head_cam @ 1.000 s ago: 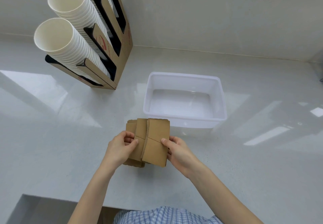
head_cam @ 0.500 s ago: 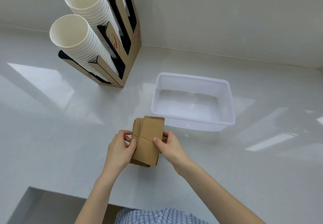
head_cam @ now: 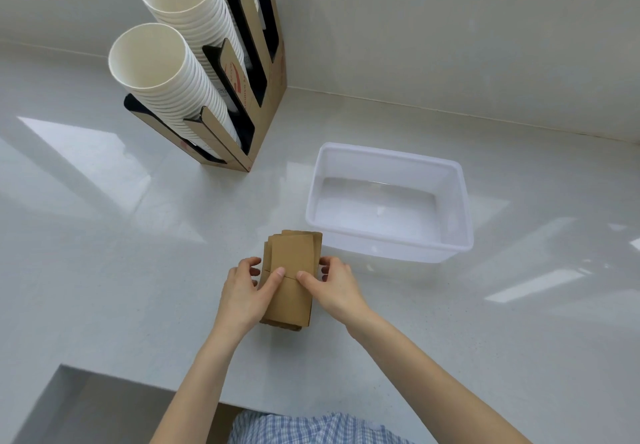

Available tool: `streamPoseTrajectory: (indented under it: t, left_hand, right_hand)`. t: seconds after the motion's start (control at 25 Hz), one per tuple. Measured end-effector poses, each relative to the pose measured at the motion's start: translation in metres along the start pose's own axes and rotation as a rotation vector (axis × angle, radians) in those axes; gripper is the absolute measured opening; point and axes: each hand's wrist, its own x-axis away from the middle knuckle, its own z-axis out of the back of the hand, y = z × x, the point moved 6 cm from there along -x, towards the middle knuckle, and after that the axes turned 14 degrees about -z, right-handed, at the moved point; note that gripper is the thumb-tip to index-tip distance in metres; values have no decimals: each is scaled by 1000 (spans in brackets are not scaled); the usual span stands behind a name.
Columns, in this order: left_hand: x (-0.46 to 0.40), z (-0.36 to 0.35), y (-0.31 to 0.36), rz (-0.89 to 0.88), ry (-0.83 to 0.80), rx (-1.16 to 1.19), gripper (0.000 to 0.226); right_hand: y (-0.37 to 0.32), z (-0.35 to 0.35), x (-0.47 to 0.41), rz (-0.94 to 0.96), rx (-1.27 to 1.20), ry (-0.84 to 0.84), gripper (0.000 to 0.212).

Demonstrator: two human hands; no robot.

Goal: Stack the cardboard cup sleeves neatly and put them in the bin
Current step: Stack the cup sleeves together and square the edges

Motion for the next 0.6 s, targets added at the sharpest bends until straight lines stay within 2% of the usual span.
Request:
streamPoseTrajectory:
  t: [0.12, 0.36, 0.6]
  left_hand:
    - [0, -3, -5, 80, -76, 129, 63]
    - [0, -9, 1, 85, -95, 223, 51]
    - [5, -6, -5, 124, -92, 341, 48]
  right_hand:
    - [2, 1, -3, -39, -66, -75, 68]
    - [-3, -6, -2, -49, -210, -176, 46]
    - [-1, -8, -4, -72, -241, -191, 56]
